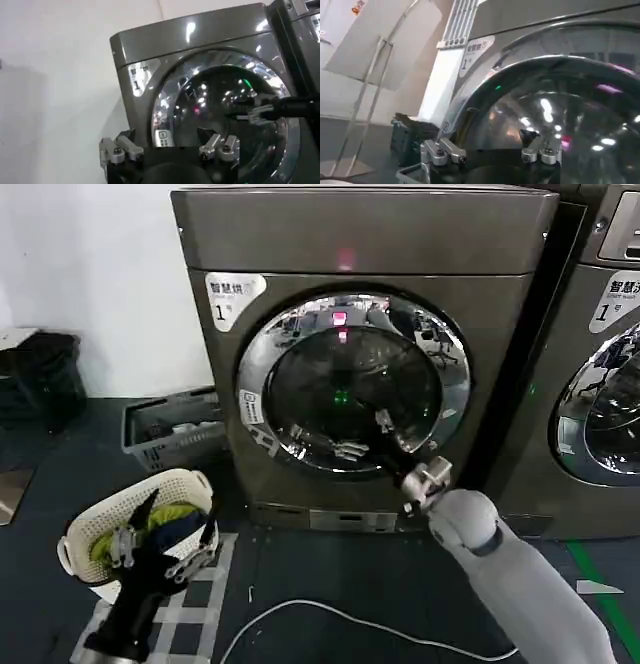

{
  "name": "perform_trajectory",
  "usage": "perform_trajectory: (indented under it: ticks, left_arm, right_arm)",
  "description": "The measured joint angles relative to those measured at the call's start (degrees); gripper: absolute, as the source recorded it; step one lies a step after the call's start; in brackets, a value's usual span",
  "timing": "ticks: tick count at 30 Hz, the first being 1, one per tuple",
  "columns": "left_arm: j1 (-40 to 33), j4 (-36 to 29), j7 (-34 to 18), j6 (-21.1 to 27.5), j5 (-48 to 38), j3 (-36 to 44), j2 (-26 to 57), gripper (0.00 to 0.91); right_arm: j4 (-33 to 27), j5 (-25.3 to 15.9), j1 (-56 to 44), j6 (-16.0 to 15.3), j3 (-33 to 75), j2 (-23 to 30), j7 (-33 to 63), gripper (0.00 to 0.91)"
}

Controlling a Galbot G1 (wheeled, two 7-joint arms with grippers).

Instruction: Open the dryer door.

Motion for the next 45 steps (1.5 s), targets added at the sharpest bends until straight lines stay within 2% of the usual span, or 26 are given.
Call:
perform_trajectory:
  ticks: [13,19,45]
  left_arm:
    - [-0.12,0.09,0.09,0.00,-0.02,0.01,-0.25,0.907]
    - [0.01,0.07,0.11,0.00,0.00,0.03,-0.37,0.907]
    - [0.22,-0.37,0.18,-0.08,-0.29,0.04,-0.51,0.907]
  right_arm:
    - [-5.80,-1.08,5.44,4.11,-5.26,2.60,-3.46,0.907]
    - [-9.20,-2.93,7.40,4.21,-6.78,4.54,-3.35,0.907]
    - [-22.37,-3.84,13.70,7.73,-10.50,13.99,-5.45,0.907]
